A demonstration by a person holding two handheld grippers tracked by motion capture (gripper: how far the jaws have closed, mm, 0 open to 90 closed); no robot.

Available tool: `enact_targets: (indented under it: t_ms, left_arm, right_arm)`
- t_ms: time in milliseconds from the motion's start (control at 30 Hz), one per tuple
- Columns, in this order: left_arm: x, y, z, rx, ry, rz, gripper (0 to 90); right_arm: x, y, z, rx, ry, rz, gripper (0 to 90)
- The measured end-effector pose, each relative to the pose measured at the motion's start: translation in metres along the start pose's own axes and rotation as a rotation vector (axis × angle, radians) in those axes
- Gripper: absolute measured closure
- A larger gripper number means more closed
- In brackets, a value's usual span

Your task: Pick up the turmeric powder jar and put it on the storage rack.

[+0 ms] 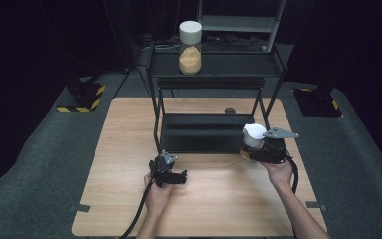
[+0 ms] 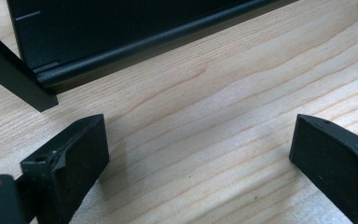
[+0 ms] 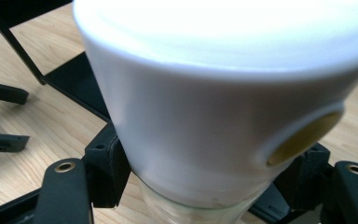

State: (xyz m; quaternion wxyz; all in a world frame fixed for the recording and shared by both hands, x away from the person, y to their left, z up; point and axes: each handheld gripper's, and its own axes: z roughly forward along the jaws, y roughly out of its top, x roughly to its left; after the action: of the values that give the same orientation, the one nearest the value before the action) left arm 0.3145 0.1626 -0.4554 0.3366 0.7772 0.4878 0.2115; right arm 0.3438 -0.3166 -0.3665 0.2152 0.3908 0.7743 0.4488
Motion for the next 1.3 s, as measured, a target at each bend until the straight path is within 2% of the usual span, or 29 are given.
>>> enact_targets:
  t_ms: [733, 1300]
  left_arm:
    - [0.0, 0.0, 0.0, 0.0, 0.0, 0.0, 4.4]
    - [0.0, 0.0, 0.0, 0.0, 0.0, -0.001, 4.4]
  right_arm:
    - [-0.014, 0.064, -0.029, 0.003, 0.027, -0.016, 30.4]
    - [-0.015, 0.104, -0.044, -0.008, 0.043, -0.033, 30.4]
